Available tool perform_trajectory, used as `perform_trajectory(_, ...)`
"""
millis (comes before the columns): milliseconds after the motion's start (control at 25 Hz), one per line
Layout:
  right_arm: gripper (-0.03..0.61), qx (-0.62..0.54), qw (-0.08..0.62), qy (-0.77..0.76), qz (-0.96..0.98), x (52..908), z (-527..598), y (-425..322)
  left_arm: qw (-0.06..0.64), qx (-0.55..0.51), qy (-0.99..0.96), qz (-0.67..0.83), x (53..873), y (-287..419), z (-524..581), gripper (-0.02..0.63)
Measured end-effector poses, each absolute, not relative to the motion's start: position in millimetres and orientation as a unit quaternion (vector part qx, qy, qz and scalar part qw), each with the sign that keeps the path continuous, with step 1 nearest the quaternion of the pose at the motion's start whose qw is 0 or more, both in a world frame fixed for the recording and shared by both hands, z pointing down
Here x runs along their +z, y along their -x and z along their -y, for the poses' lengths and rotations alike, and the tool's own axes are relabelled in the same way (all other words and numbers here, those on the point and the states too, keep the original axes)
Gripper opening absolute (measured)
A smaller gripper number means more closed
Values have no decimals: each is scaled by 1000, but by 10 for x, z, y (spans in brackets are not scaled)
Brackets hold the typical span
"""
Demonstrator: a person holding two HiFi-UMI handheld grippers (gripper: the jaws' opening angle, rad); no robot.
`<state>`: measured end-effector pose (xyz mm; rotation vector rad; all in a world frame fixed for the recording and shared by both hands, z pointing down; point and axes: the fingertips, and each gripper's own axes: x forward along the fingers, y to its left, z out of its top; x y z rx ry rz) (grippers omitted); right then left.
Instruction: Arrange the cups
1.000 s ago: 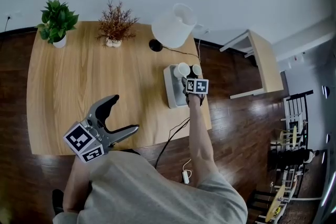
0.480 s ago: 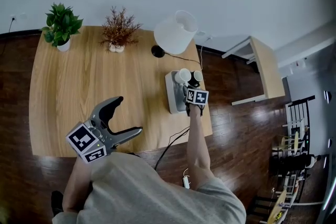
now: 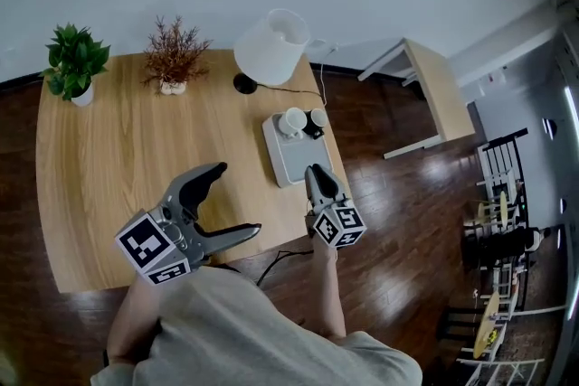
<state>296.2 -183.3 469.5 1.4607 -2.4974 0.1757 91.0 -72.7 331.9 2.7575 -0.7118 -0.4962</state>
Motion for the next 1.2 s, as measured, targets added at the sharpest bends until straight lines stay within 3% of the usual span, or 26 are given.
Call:
perform_trajectory(440,61,-111,57,-494,861,3259,965,-2522,87,-256,-946,177,2649,-1072,600,445)
perform_trajectory(1200,61,-125,77,-466,872,3244,773,-2212,85,-236,-953,172,2757,-1078,441,443)
